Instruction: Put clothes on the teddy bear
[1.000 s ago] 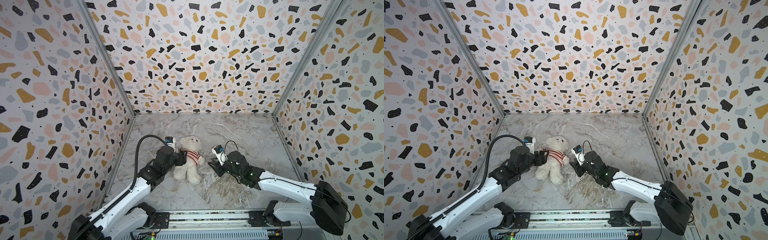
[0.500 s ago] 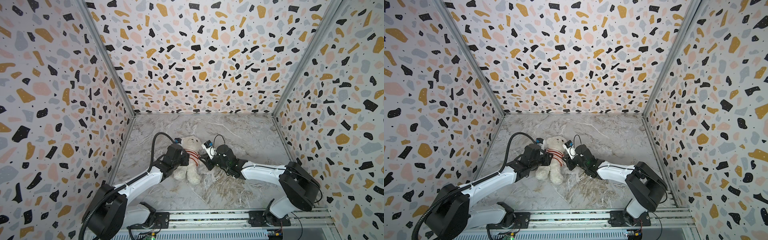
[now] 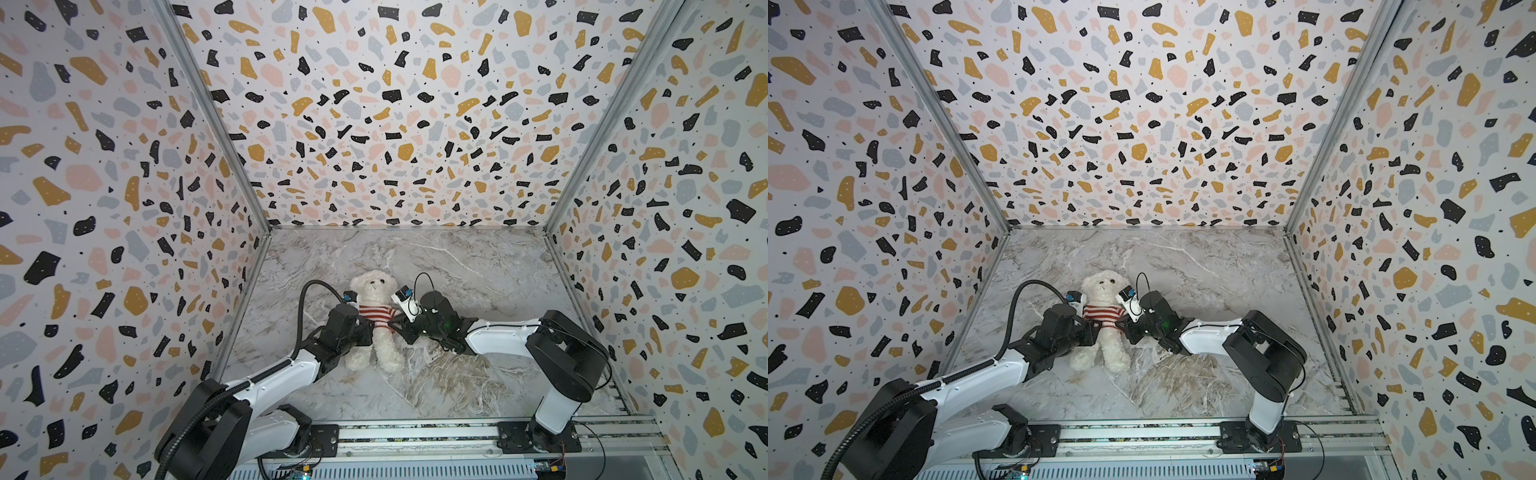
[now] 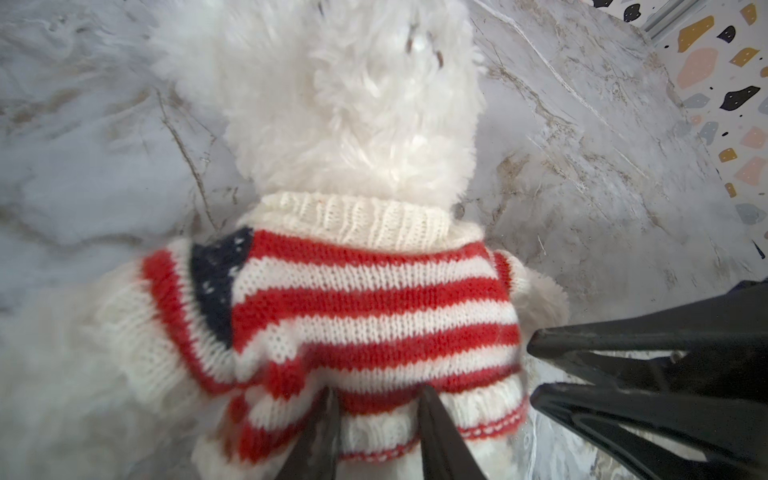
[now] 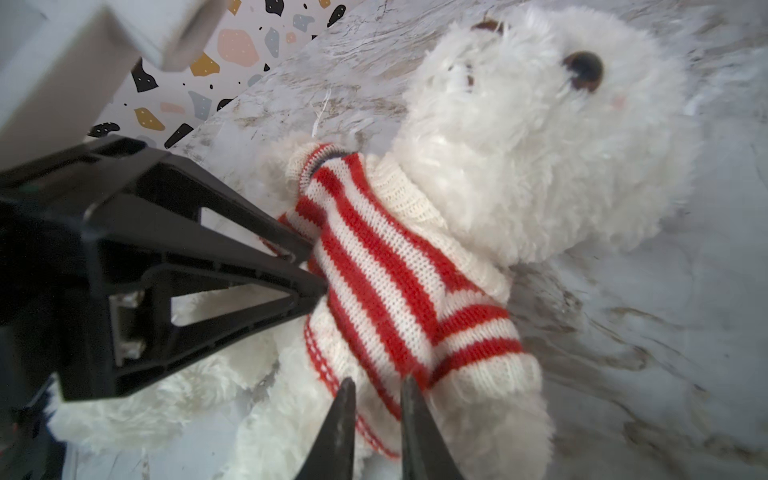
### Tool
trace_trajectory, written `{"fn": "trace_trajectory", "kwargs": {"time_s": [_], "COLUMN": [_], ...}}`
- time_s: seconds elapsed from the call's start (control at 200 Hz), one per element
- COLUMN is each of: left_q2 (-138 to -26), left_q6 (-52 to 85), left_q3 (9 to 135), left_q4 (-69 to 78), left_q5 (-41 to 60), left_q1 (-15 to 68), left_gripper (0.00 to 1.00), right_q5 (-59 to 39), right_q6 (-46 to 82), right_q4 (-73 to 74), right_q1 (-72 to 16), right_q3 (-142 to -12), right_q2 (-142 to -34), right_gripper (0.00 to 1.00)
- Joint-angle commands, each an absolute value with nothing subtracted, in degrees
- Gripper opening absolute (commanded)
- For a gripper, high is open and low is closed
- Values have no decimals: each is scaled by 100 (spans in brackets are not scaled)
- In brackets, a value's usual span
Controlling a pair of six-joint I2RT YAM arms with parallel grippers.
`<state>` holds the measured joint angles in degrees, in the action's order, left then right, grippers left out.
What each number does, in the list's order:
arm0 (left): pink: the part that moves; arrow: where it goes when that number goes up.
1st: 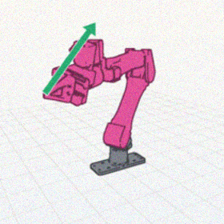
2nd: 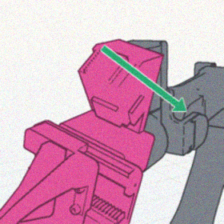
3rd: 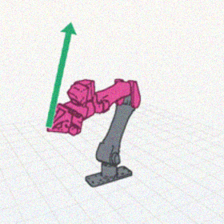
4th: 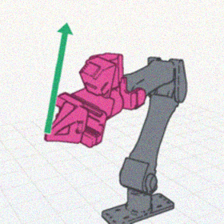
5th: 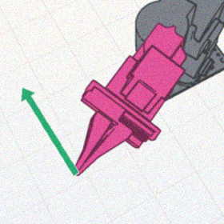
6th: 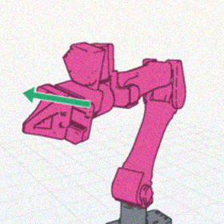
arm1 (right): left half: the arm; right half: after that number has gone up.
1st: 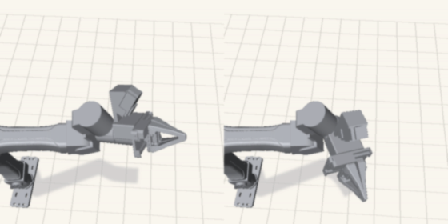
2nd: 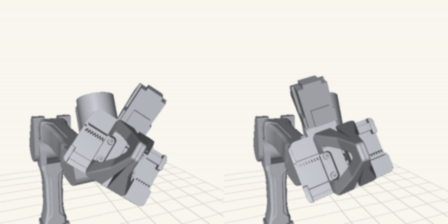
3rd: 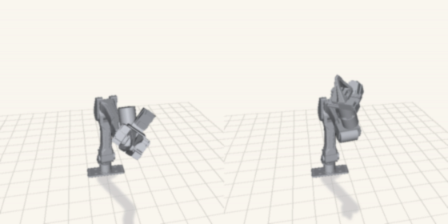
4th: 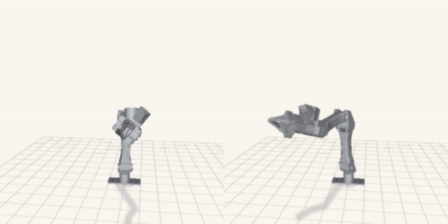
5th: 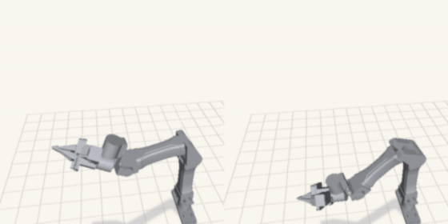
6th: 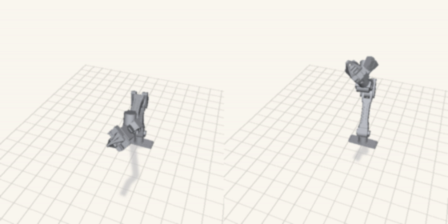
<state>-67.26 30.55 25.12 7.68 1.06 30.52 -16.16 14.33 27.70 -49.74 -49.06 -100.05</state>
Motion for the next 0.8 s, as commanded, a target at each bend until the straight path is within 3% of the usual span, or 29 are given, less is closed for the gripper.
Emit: {"fn": "trace_trajectory", "kwargs": {"time_s": [0.0,0.385,0.796], "left_q2": [-6673,-6375,-5651], "left_q6": [3085,3129,3181], "left_q3": [2342,2147,2383], "left_q4": [634,582,118], "left_q5": [203,150,178], "left_q1": [3039,3040,3033], "left_gripper": [34,34,39], "right_q5": [-1703,-1663,-1537], "right_q6": [1487,1616,1546], "right_q4": [2863,2862,2585], "right_q1": [-5019,-4992,-5076], "right_q3": [-5154,-4975,-4831], "right_q2": [-10013,-10362,-9838], "right_gripper": [21,19,18]}}
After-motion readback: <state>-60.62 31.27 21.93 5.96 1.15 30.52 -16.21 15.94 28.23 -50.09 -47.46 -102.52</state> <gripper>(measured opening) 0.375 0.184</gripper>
